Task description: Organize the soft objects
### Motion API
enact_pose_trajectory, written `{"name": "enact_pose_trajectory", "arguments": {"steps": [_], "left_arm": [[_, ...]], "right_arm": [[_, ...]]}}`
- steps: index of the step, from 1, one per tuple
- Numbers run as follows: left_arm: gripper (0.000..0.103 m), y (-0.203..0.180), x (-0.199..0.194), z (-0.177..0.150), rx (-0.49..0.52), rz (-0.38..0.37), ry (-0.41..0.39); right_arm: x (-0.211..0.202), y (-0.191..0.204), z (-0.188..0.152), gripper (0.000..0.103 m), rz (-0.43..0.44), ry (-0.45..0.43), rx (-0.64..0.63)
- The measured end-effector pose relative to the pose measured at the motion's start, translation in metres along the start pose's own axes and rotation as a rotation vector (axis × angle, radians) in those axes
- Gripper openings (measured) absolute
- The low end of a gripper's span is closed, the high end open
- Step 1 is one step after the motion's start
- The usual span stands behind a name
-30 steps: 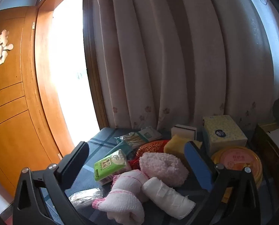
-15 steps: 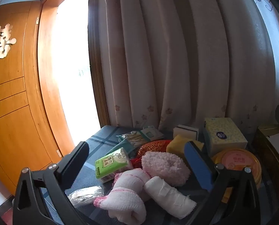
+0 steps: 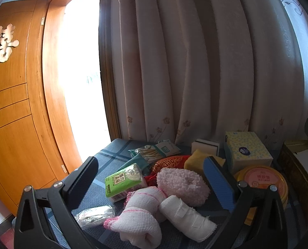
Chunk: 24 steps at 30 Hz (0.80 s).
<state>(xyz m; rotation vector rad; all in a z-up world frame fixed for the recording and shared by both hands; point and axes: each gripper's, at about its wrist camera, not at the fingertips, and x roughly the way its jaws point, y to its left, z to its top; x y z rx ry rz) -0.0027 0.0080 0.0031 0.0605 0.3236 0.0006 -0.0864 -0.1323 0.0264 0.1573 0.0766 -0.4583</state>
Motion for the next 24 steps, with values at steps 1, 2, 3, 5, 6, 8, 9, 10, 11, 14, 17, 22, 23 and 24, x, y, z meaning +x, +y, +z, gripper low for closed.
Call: {"name": "enact_pose_trajectory", "arguments": {"steps": [1, 2, 3, 5, 6, 8, 9, 10, 11, 14, 17, 22, 23, 24], "left_arm": [[0.103, -0.0001, 0.0001, 0.0004, -0.001, -0.001, 0.000], [0.103, 0.0000, 0.0001, -0.0001, -0.002, 0.000, 0.000], [0.102, -0.0003, 0.0001, 0.0001, -0.001, 0.000, 0.000], [0.103, -0.0006, 0.0003, -0.0003, 0.001, -0.002, 0.000], [0.102, -0.0010, 0.0010, -0.0001, 0.002, -0.009, 0.003], [0.103, -0.0016, 0.0019, -0.0007, 0.002, -0.015, 0.008], [0.102, -0.0016, 0.0019, -0.0009, 0.002, -0.015, 0.008], [0.102, -0.0016, 0.0016, -0.0010, 0.001, -0.014, 0.007], [0.103, -0.0017, 0.0015, -0.0011, 0.001, -0.015, 0.008], [0.102, -0.0020, 0.0018, -0.0017, 0.000, -0.018, 0.009], [0.103, -0.0018, 0.0017, -0.0021, 0.000, -0.018, 0.009], [0.103, -0.0019, -0.0013, -0.0043, -0.002, -0.021, 0.009], [0.102, -0.0019, -0.0019, -0.0047, -0.003, -0.022, 0.009], [0.103, -0.0018, -0.0026, -0.0052, -0.003, -0.023, 0.010]], "right_arm": [[0.0000, 0.0001, -0.0002, 0.103, 0.000, 0.000, 0.000], [-0.0001, -0.0001, -0.0001, 0.103, 0.001, 0.000, 0.001], [-0.0001, 0.0002, -0.0005, 0.103, 0.001, 0.000, 0.000], [-0.0002, -0.0003, 0.0000, 0.103, 0.000, 0.000, 0.001], [-0.0002, -0.0002, -0.0001, 0.103, 0.000, 0.000, 0.001], [-0.0002, -0.0002, 0.0000, 0.103, 0.000, -0.001, 0.001], [-0.0002, -0.0003, 0.0000, 0.103, 0.001, 0.000, 0.001], [-0.0001, 0.0000, -0.0001, 0.103, 0.001, 0.001, 0.001], [-0.0001, 0.0000, 0.0001, 0.103, 0.001, 0.001, 0.001], [0.0000, 0.0003, 0.0001, 0.103, 0.001, 0.001, 0.000], [-0.0001, 0.0002, 0.0002, 0.103, 0.001, 0.001, 0.001], [-0.0001, 0.0005, 0.0003, 0.103, 0.002, 0.002, 0.000], [-0.0001, 0.0004, 0.0003, 0.103, 0.003, 0.002, 0.000], [-0.0001, 0.0004, 0.0003, 0.103, 0.003, 0.002, 0.000]]}}
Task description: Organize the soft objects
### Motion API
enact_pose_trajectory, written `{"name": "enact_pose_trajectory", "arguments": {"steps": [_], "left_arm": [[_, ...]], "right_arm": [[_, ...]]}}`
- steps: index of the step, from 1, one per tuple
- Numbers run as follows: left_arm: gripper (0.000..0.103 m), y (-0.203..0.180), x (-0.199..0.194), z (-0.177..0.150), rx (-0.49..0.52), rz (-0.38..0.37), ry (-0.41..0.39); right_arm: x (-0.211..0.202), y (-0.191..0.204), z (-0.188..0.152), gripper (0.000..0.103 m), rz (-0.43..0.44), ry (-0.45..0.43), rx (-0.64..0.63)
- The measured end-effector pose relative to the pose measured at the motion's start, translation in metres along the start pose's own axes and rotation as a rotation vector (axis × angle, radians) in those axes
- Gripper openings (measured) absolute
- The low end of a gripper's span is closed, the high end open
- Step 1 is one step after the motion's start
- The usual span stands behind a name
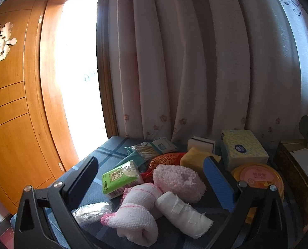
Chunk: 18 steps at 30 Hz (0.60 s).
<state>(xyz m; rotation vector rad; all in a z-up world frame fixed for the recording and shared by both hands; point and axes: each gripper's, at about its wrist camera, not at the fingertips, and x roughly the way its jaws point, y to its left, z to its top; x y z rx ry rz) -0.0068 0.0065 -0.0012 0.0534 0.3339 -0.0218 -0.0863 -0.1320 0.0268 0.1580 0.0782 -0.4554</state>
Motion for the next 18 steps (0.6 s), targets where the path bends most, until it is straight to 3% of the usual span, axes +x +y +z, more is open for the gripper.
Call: {"name": "enact_pose_trajectory", "arguments": {"steps": [18], "left_arm": [[0.103, -0.0023, -0.0034, -0.0024, 0.003, -0.006, 0.005]], "right_arm": [[-0.0006, 0.0012, -0.0010, 0.103, 0.002, -0.002, -0.005]]}}
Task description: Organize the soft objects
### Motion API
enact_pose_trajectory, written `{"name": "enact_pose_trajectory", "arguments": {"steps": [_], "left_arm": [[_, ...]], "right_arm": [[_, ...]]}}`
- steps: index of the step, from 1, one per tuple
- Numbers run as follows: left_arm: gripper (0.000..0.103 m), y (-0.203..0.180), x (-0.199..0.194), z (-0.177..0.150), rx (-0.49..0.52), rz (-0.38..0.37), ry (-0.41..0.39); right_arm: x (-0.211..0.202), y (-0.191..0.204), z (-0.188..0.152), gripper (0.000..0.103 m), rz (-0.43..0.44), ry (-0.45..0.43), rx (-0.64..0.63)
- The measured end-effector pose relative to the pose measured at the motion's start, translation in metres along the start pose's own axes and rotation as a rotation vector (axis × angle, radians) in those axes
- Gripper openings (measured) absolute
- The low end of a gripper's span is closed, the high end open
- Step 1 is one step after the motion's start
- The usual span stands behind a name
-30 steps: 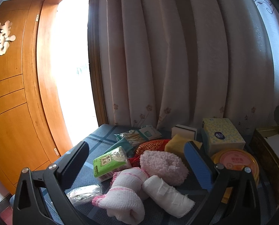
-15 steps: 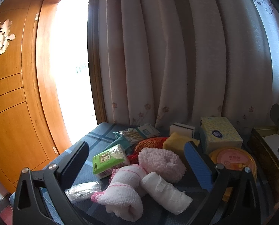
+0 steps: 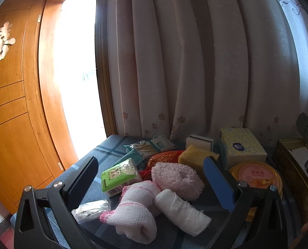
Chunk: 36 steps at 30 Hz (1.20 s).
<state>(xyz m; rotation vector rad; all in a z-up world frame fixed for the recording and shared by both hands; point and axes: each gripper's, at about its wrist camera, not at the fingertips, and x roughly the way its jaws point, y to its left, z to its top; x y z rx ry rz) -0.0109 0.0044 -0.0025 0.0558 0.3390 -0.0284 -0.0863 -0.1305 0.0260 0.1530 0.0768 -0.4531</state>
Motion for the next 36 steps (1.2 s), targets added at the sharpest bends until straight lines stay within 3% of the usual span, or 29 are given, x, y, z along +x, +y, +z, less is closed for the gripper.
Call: {"name": "enact_pose_trajectory", "arguments": {"steps": [22, 31, 36], "left_arm": [[0.102, 0.011, -0.006, -0.003, -0.030, 0.006, 0.024], [0.102, 0.051, -0.017, -0.011, -0.016, -0.004, 0.076], [0.102, 0.093, -0.019, -0.022, 0.032, 0.066, 0.109]], "right_arm": [[-0.003, 0.004, -0.001, 0.103, 0.013, -0.023, -0.026], [-0.003, 0.005, -0.003, 0.102, 0.060, -0.007, -0.030], [0.000, 0.008, -0.006, 0.102, 0.154, 0.032, -0.019]]}}
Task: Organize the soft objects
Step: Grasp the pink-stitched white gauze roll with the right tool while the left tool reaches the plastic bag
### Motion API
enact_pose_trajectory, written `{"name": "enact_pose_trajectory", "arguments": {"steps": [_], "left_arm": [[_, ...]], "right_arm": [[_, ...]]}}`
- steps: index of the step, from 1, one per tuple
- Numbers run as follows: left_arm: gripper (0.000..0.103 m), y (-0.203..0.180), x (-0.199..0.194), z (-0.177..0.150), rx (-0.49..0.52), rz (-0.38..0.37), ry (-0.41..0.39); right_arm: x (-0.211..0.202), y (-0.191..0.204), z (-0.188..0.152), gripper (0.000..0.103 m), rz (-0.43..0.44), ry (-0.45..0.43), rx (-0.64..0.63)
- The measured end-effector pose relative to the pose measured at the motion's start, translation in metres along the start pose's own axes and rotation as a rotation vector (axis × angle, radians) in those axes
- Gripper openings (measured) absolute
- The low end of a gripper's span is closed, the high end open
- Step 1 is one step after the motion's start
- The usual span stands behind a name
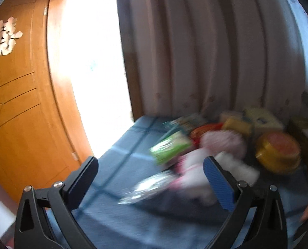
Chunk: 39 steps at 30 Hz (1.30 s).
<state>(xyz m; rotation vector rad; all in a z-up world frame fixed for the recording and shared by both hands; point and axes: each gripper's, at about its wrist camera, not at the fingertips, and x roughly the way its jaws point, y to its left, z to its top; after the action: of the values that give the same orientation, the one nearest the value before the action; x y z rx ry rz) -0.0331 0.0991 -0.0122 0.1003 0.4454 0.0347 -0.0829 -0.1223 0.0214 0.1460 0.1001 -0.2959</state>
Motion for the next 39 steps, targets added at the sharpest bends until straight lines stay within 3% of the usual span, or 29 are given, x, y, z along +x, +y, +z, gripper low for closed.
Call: {"name": "enact_pose_trajectory", "arguments": {"steps": [2, 4, 6, 8, 12, 14, 17, 21, 25, 32, 39], "left_arm": [[0.102, 0.018, 0.002, -0.004, -0.016, 0.014, 0.018], [0.102, 0.030, 0.005, -0.007, -0.037, -0.002, 0.040], [0.102, 0.038, 0.011, -0.010, -0.040, -0.010, 0.069], [0.102, 0.041, 0.014, -0.012, -0.036, 0.010, 0.086], [0.102, 0.050, 0.017, -0.019, -0.032, 0.020, 0.109], [0.102, 0.054, 0.016, -0.023, -0.014, 0.014, 0.117], [0.102, 0.059, 0.014, -0.027, 0.014, 0.016, 0.117], [0.102, 0.066, 0.010, -0.027, 0.023, 0.011, 0.113], [0.102, 0.071, 0.013, -0.028, 0.021, 0.007, 0.124], [0.102, 0.069, 0.009, -0.026, 0.059, -0.016, 0.107], [0.102, 0.063, 0.009, -0.025, 0.081, -0.036, 0.104]], "right_arm": [[0.002, 0.004, -0.002, 0.100, 0.052, 0.025, -0.004], [0.007, 0.010, -0.004, 0.088, 0.112, 0.076, -0.017], [0.016, 0.019, -0.010, 0.056, 0.172, 0.173, -0.043], [0.024, 0.029, -0.017, 0.043, 0.262, 0.293, -0.041], [0.016, 0.061, -0.029, 0.044, 0.427, 0.388, -0.055], [0.017, 0.090, -0.039, 0.044, 0.535, 0.475, -0.097], [0.022, 0.119, -0.051, 0.044, 0.595, 0.563, -0.117], [0.038, 0.148, -0.069, 0.044, 0.568, 0.664, -0.132], [0.045, 0.159, -0.072, 0.044, 0.517, 0.692, -0.118], [0.062, 0.135, -0.070, 0.046, 0.499, 0.719, -0.072], [0.078, 0.141, -0.079, 0.061, 0.475, 0.779, -0.081]]}}
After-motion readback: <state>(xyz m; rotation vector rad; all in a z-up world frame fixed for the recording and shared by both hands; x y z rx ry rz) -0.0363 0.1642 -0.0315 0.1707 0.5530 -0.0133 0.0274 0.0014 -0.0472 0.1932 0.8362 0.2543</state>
